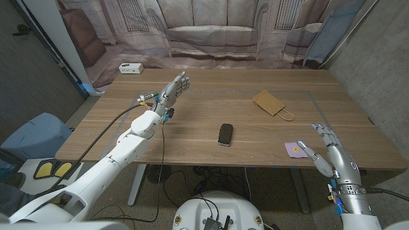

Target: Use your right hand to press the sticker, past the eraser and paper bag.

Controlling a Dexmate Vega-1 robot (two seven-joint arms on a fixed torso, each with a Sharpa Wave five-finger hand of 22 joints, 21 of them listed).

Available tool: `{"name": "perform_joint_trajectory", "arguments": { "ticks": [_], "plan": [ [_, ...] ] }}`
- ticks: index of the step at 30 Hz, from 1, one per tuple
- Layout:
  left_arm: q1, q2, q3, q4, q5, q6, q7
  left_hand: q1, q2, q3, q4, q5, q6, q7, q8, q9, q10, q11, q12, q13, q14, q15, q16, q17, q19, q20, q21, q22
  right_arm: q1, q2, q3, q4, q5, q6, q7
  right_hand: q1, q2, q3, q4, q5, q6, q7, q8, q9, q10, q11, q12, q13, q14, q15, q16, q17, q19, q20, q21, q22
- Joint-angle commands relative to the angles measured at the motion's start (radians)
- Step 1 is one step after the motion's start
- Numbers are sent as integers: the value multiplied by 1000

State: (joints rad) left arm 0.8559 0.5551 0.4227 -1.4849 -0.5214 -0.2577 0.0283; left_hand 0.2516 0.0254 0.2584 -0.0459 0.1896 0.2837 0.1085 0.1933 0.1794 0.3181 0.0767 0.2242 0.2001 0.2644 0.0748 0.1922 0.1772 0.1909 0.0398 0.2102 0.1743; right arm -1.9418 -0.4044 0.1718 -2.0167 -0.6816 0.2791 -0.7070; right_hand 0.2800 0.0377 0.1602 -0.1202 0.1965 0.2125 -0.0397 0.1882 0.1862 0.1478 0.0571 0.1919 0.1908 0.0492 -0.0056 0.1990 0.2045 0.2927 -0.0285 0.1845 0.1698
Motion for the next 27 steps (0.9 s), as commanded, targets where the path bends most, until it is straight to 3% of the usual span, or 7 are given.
{"name": "perform_joint_trajectory", "arguments": {
  "ticks": [1, 2, 8, 11, 19, 27],
  "plan": [
    [17, 3, -13, -14, 0, -26, 8, 3, 5, 1, -5, -2, 3, -1, 1, 2, 0, -5, 1, 1, 1, 0, -2, 3, 3, 6, -6, 3, -12, -78, -51, -35, -94, -152, -76, -2, -13, 0, -4, 9, -3, 5, 1, 3, 1, -2, 1, 2, -6, -1, -4, 2, -1, 1, 0, 2],
    [17, 3, -14, -14, -1, -28, 8, 3, 5, 1, -5, -2, 4, -1, 1, 2, 0, -7, 1, 1, 1, 0, -2, 3, 3, 5, -6, 3, -11, -84, -56, -36, -100, -163, -82, -2, -13, -1, -4, 10, -2, 5, 2, 4, 5, 8, 3, 2, -5, -2, -4, 2, -2, 1, 1, 2],
    [20, 2, -15, -13, -2, -35, 4, 3, 6, 1, -7, -3, 5, -2, 1, 2, 4, -8, 1, 1, 5, -1, -1, 3, 8, 8, -5, 4, -14, -117, -87, -58, -163, -274, -97, -4, -13, -1, -4, 11, -6, 6, 2, 4, 5, 11, 4, 2, -4, -6, -3, 2, -3, -2, 1, 2],
    [21, 0, -16, -10, -5, -38, 3, 3, 7, 1, -7, -3, 5, -3, 1, 2, 5, -7, 2, 1, 5, -2, -1, 3, 9, 9, -5, 4, -14, -130, -101, -67, -171, -323, -98, -9, -8, -1, -1, 13, -36, -1, -7, 4, 3, -4, 3, 2, -4, -3, 0, 3, -3, -3, 3, 2],
    [26, -5, -18, -3, -8, -43, 6, 3, 7, 1, -8, -3, 5, -3, 0, 2, 6, -6, 1, 1, 6, -3, -1, 3, 11, 9, -5, 4, -32, -189, -126, -103, -186, -433, -57, -17, -6, -2, 3, 14, -55, 1, -9, 4, -11, -3, -1, 2, -15, 1, -3, 5, -14, 0, 0, 2],
    [26, -11, -13, 11, -12, -38, 3, 3, 8, 1, -9, -3, 5, -4, -1, 2, 6, -7, 0, 1, 6, -2, -1, 3, 11, 11, -6, 4, -50, -220, -133, -158, -148, -529, 29, -51, -4, -14, 18, 11, -64, 0, -1, 5, -66, -15, -10, 3, -87, 31, -15, 10, -91, 26, -11, 3]
  ]
}}
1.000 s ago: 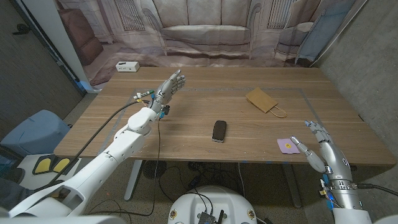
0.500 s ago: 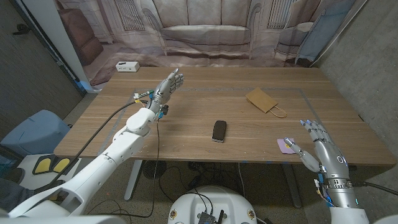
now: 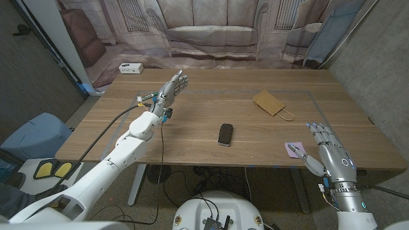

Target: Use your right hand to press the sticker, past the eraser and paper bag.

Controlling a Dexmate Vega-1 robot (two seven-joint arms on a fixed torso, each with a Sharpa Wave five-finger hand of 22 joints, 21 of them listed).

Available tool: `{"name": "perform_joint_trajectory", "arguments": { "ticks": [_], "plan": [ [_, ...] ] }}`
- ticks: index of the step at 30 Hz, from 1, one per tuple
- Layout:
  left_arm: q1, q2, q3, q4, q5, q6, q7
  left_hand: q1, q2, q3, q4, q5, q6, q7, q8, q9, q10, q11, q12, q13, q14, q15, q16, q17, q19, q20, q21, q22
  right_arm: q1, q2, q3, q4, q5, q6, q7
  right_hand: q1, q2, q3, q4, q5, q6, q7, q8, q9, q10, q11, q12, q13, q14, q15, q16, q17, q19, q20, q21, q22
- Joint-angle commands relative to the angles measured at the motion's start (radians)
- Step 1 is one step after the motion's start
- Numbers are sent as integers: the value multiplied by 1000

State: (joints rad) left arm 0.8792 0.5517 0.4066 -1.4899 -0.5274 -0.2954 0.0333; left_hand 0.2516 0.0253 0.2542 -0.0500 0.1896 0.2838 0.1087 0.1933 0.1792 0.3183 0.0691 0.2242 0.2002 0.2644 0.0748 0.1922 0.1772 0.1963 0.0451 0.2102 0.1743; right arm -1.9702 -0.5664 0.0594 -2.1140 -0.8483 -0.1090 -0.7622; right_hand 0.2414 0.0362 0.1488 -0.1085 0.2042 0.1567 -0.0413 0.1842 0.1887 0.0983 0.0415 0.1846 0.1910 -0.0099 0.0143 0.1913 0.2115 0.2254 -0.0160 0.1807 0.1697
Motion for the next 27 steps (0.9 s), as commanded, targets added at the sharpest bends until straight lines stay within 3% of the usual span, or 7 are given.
{"name": "perform_joint_trajectory", "arguments": {
  "ticks": [1, 8, 13, 17, 23, 24, 27],
  "plan": [
    [3, -8, 4, 16, -5, 1, 0, 3, 9, 6, -6, -3, 5, -4, -1, 2, 5, 1, 0, 1, 6, -2, -2, 3, 5, 6, -6, 4, -22, -63, -21, -63, 21, -147, 90, -15, -3, -4, 7, 3, -8, 0, 4, 2, -20, 4, -2, 3, -34, 16, -8, 3, -31, 21, -7, 3],
    [8, -4, 4, 8, -1, -2, 0, 3, 9, 6, -6, -3, 6, -5, 0, 2, 5, 3, -1, 1, 7, -3, -1, 3, 4, 8, -7, 4, -21, -96, -26, -73, 36, -168, 107, -24, -5, -8, 7, 3, 16, -29, 15, 2, -45, 8, -2, 4, -62, 27, -8, 2, -60, 44, -4, 4],
    [19, 2, -1, -5, 0, -2, 9, 3, 10, 6, -7, -3, 8, -5, 0, 2, 7, 2, -1, 1, 7, -4, -2, 3, 4, 11, -8, 4, -21, -113, -27, -88, 47, -198, 140, -32, -6, -11, 8, 3, 37, -41, 20, 2, -73, 16, -3, 4, -87, 51, -8, 1, -90, 83, -5, 5],
    [27, 3, -5, -9, -4, -3, 14, 3, 10, 6, -8, -3, 8, -5, 0, 2, 7, 2, -1, 1, 8, -3, -2, 3, 4, 11, -8, 4, -25, -131, -22, -111, 58, -233, 196, -46, -5, -15, 12, 3, 57, -48, 21, 1, -136, 9, -9, 5, -155, 65, -14, 1, -162, 104, -9, 6],
    [29, 2, -6, -11, -3, -5, 17, 3, 11, 6, -9, -3, 10, -7, 0, 3, 6, 4, -2, 1, 7, -3, -2, 3, 1, 14, -10, 4, -27, -148, -19, -138, 64, -277, 250, -74, 2, -23, 21, 2, 73, -50, 16, 2, -250, -7, -10, 5, -274, 48, -14, 3, -312, 129, -15, 7],
    [31, 1, -7, -12, -3, -5, 20, 3, 11, 6, -9, -4, 10, -7, 0, 3, 6, 5, -2, 1, 8, -3, -2, 3, 1, 13, -10, 4, -27, -156, -16, -154, 72, -299, 294, -77, 2, -24, 21, 1, 74, -47, 16, 2, -262, -8, -10, 5, -289, 44, -15, 3, -329, 127, -15, 7],
    [32, 0, -8, -12, -3, -5, 23, 3, 11, 6, -9, -4, 6, -7, -2, 3, 7, 3, -2, 1, 8, -3, -2, 3, 0, 14, -10, 4, -26, -163, -15, -161, 81, -312, 317, -107, 20, -27, 40, 0, 62, -40, 9, 2, -303, -3, -8, 6, -329, 39, -10, 8, -390, 126, -12, 9]
  ]
}}
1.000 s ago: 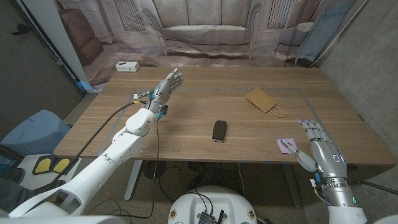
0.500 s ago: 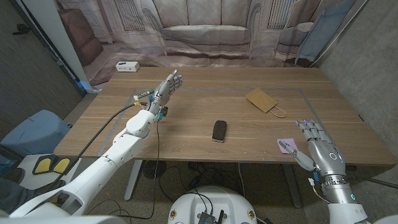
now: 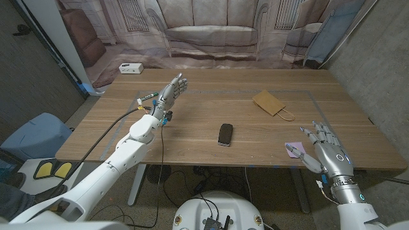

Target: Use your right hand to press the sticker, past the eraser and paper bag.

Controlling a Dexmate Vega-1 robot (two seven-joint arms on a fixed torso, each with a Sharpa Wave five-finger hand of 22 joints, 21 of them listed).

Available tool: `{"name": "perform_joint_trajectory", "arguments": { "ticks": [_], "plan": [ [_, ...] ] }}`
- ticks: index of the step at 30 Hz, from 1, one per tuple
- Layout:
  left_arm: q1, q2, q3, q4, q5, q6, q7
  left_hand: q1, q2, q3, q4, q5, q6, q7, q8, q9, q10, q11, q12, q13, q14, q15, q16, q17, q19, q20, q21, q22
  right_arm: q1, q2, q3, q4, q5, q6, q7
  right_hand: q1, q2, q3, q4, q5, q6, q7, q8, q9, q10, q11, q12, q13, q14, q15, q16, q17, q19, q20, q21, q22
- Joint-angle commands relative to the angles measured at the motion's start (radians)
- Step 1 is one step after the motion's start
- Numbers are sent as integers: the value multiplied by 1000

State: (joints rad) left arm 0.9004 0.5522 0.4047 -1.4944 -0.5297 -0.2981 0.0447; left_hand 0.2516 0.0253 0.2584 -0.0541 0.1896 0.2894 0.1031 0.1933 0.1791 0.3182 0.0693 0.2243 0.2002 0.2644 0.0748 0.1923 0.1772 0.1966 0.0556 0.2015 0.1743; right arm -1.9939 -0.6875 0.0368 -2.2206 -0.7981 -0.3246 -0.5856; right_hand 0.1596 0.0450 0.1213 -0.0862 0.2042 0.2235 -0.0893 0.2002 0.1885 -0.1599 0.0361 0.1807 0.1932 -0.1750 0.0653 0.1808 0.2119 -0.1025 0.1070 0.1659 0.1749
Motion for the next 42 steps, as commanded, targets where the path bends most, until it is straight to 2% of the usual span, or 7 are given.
{"name": "perform_joint_trajectory", "arguments": {
  "ticks": [1, 6, 12, 20, 23, 37, 42],
  "plan": [
    [13, 0, -6, -9, 1, -1, 14, 3, 11, 2, -5, -4, 1, -2, -2, 3, 7, 3, -2, 1, 8, -2, -2, 3, -1, 4, -2, 4, 2, -47, 8, -56, 35, -104, 157, -28, 12, 0, 19, 0, -6, 8, -7, 3, -51, 2, -3, 3, -169, -11, 1, 8, -73, 6, 2, 4],
    [18, 1, -7, -12, 2, 0, 21, 3, 12, 2, -6, -4, 0, -2, -2, 3, 7, 2, -2, 2, 8, -2, -2, 3, -2, 4, -2, 4, 6, -60, 7, -55, 40, -109, 163, -48, 11, -7, 28, -2, 23, -3, 4, 3, -89, -7, -1, 4, -199, -14, 5, 9, -129, 25, 6, 5],
    [24, -5, -8, -15, 1, -1, 31, 3, 13, 2, -7, -4, -3, -1, -3, 3, 6, 0, -3, 2, 8, -1, -2, 3, -3, 4, -3, 4, -3, -68, 11, -61, 41, -117, 167, -57, 17, -6, 32, -1, 87, -18, 21, 3, -115, -29, 4, 5, -222, -19, 8, 9, -181, 21, 7, 6],
    [26, -6, -6, -24, 7, -3, 35, 3, 14, 3, -8, -4, -2, 1, -3, 3, 10, 0, -2, 2, 10, -1, -2, 3, -4, 6, -3, 4, 0, -92, -10, -78, 21, -187, 235, -74, 19, -10, 39, -2, 79, -17, 8, 3, -170, -32, -1, 5, -265, -28, 8, 12, -260, -11, 6, 7],
    [31, -5, -8, -31, 9, -4, 41, 4, 15, 3, -8, -4, -2, 0, -3, 3, 11, -3, -1, 2, 10, -2, -2, 3, -4, 6, -3, 4, 0, -99, -18, -86, 17, -212, 252, -102, 17, -19, 55, -2, 21, -14, -16, 4, -220, -26, -2, 5, -300, -32, 9, 18, -309, -23, 9, 8],
    [49, -3, -7, -62, 17, 2, 58, 4, 17, 4, -10, -4, 0, 2, -2, 3, 12, -1, -2, 2, 11, -1, -2, 3, -5, 6, -4, 4, -2, -116, -52, -39, 12, -194, 174, -110, 16, -22, 60, 0, -36, -21, -25, 4, -236, -17, 6, 5, -315, -31, 13, 19, -337, -23, 15, 8],
    [53, 0, -8, -75, 20, 10, 67, 5, 18, 5, -11, -4, -1, 1, -3, 3, 12, -2, -2, 2, 11, -2, -2, 3, -6, 6, -4, 4, 5, -125, -65, -25, 24, -189, 158, -110, 16, -22, 61, 1, -28, -24, -18, 4, -231, -11, 11, 5, -316, -32, 15, 19, -342, -24, 17, 8]
  ]
}}
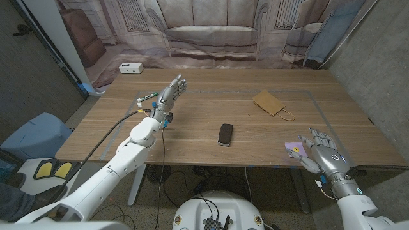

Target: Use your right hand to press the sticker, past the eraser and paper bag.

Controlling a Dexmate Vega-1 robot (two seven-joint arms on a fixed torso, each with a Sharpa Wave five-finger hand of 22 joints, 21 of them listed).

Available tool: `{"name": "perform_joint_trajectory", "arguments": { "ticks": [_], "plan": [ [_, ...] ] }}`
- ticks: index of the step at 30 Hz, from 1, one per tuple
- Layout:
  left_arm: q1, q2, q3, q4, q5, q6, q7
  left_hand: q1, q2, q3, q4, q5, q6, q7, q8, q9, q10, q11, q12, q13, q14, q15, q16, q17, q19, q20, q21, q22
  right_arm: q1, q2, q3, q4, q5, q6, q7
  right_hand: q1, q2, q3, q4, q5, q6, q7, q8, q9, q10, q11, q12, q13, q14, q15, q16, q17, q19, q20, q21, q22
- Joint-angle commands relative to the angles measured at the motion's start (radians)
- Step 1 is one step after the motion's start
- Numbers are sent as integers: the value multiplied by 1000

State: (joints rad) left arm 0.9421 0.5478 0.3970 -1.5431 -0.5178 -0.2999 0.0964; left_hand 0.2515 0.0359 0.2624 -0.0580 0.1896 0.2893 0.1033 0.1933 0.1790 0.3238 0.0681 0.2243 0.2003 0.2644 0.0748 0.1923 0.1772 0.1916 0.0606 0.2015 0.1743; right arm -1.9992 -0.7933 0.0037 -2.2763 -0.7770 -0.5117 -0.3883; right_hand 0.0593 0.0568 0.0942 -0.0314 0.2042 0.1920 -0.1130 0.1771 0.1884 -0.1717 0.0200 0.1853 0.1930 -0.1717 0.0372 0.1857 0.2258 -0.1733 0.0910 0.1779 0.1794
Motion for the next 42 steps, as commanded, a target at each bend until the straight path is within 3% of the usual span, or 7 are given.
{"name": "perform_joint_trajectory", "arguments": {
  "ticks": [1, 6, 26, 42],
  "plan": [
    [11, 4, 0, -27, 9, 13, 15, 5, 8, 1, -8, -4, -1, 0, -3, 3, 7, -4, -2, 2, 11, -2, -2, 3, -1, 1, -4, 4, 11, -23, -33, 32, 5, -5, -38, -10, 5, 5, 6, 1, 12, -1, 9, 4, -217, 4, 8, 6, -319, -4, 11, 5, -271, -9, 6, 4],
    [13, 3, 1, -33, 10, 18, 19, 5, 9, 1, -9, -4, 0, 1, -2, 3, 7, -3, -2, 2, 11, -2, -2, 3, -1, 1, -4, 4, 25, -24, -46, 44, 25, -5, -54, -12, 5, 4, 9, 3, 73, -2, 34, 4, -216, 2, 13, 5, -330, -5, 12, 5, -291, -22, 8, 4],
    [-31, 0, 13, -24, 22, 56, 22, 5, 11, 2, -11, -5, 1, 1, -2, 3, 7, 3, -3, 3, 12, -2, -2, 3, 0, 1, -4, 4, 114, -81, -126, 83, 101, -42, -43, -1, 27, 17, 9, 6, 106, 1, 41, 4, -203, -3, 20, 5, -331, -5, 16, 2, -308, -27, 11, 5],
    [-53, -3, 17, -15, 28, 58, 15, 4, 12, 2, -13, -5, 1, 0, -2, 3, 8, -1, -4, 3, 12, -2, -3, 3, -1, 0, -4, 4, 132, -116, -148, 94, 167, -73, -91, 13, 24, 24, 0, 3, 181, 19, 62, 3, -165, -7, 33, 4, -305, -1, 28, -2, -298, -25, 21, 4]
  ]
}}
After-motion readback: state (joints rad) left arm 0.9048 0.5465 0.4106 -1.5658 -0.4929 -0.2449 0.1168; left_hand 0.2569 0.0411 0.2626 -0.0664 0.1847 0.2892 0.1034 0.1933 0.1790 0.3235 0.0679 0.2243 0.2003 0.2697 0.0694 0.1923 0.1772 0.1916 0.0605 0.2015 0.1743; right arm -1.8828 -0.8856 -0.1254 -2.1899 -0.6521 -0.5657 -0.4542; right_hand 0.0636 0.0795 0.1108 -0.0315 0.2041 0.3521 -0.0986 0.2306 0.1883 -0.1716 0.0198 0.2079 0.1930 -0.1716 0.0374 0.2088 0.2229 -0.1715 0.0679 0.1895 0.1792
